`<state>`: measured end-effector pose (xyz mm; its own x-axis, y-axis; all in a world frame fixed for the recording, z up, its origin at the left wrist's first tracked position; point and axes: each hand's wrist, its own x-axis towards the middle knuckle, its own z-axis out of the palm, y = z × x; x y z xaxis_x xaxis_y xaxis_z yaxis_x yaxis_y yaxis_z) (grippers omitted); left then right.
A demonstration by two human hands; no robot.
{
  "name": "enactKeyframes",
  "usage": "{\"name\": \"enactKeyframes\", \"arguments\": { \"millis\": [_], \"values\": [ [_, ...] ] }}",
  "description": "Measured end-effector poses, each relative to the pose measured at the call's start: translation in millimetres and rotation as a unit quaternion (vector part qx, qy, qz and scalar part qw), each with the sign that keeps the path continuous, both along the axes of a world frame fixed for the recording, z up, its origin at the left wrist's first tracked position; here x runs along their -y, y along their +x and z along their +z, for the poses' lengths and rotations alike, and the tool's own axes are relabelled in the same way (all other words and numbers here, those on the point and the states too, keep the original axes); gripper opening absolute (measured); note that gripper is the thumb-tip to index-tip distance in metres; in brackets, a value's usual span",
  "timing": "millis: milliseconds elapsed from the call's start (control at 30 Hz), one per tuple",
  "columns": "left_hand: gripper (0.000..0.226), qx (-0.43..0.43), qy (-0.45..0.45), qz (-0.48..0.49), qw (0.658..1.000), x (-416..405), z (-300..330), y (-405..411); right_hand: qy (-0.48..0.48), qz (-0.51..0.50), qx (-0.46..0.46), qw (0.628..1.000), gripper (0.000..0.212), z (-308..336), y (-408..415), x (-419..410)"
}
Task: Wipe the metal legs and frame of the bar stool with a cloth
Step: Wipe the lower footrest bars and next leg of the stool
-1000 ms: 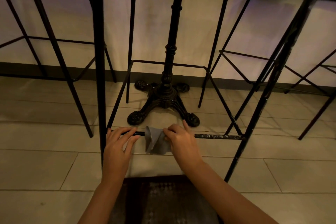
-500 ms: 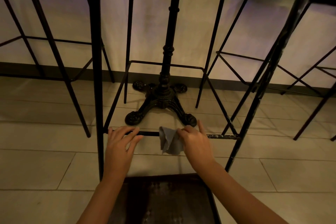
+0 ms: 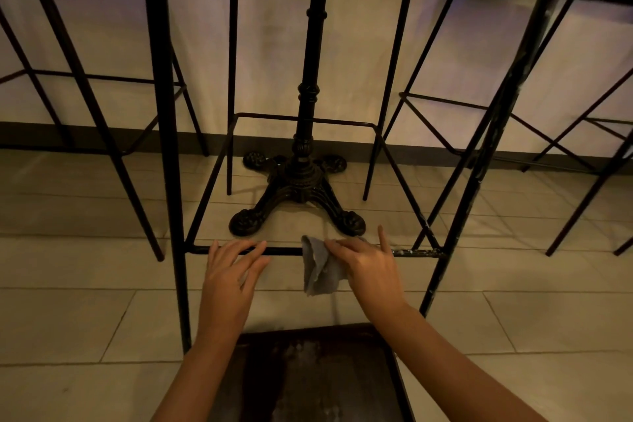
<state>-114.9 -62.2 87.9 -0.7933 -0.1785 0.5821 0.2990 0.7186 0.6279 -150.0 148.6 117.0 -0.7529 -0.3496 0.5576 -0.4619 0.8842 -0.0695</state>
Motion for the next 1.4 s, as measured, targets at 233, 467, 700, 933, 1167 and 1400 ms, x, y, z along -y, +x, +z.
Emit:
{"name": "enactKeyframes", "arguments": {
  "millis": [233, 467, 700, 933, 1167, 1400],
  "values": [
    [0.040, -0.002, 0.012, 0.026, 1.000, -7, -1, -2, 0.002, -0.010, 0.023, 1.000, 0.042, 5, 2, 18],
    [0.047, -0.007, 0.000, 0.030, 1.000, -10, 2, -1, 0.045, -0.035, -0.019, 0.998, 0.041, 8, 6, -8],
    [0.063, 0.001, -0.002, 0.032, 0.999, -13, 2, -2, 0.038, -0.055, -0.012, 0.998, 0.045, 9, 4, -22],
    [0.065, 0.016, -0.001, 0.025, 1.000, -19, 4, -4, 0.025, -0.028, -0.011, 0.999, 0.041, 8, 4, 0],
    [0.065, 0.012, -0.011, -0.002, 1.000, -31, 9, -8, 0.035, -0.046, -0.002, 0.998, 0.045, 8, 3, -17],
    [0.063, 0.010, -0.008, 0.006, 1.000, -35, 4, -11, 0.030, -0.069, 0.008, 0.997, 0.042, 10, 4, -19]
  ]
}}
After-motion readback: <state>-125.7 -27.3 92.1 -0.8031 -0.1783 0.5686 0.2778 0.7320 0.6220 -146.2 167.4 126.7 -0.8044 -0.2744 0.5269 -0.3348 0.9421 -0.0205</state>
